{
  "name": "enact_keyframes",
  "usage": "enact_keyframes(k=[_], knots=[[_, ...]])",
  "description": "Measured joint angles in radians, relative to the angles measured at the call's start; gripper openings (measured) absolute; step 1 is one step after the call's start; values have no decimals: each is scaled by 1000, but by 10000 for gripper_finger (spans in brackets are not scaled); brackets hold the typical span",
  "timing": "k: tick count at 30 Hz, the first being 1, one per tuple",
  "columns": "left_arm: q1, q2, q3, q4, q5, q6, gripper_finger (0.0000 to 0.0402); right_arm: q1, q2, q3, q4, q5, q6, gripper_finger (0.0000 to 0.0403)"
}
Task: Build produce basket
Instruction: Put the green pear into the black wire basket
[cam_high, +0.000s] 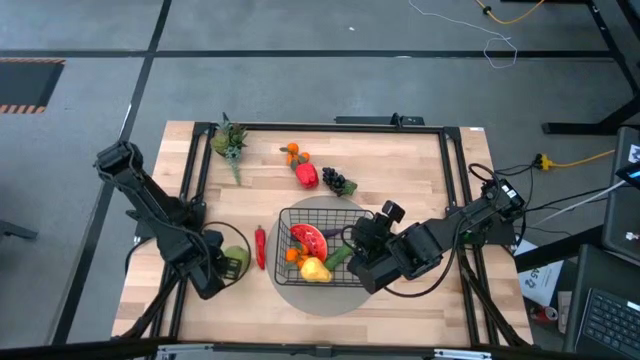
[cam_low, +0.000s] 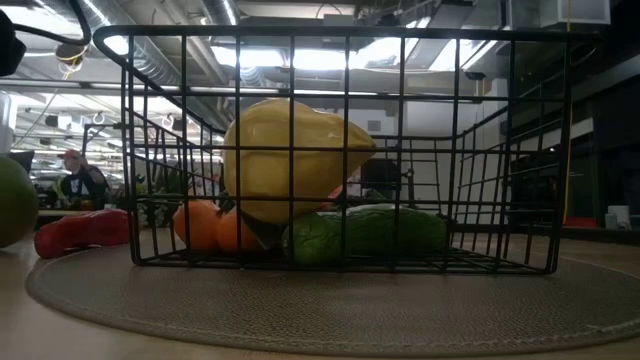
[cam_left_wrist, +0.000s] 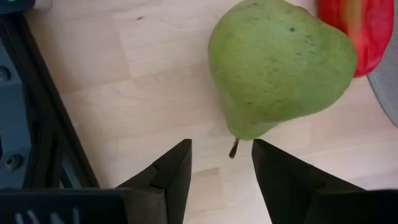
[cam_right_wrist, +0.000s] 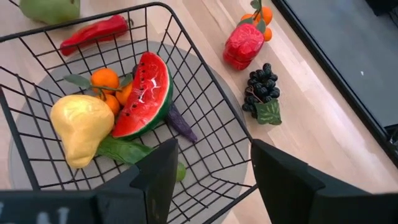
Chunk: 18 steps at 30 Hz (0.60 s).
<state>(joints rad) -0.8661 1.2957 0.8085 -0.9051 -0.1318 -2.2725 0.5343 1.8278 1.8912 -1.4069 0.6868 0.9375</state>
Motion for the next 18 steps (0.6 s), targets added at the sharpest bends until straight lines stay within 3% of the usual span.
enact_keyframes(k=[13, 18], knots=[[-28, -9, 0, 55, 1, 69, 163, -2, 0, 0, 64, 1, -28, 204], [-66, -19, 0, 140, 64, 136, 163, -2, 0, 0, 67, 2, -29, 204]])
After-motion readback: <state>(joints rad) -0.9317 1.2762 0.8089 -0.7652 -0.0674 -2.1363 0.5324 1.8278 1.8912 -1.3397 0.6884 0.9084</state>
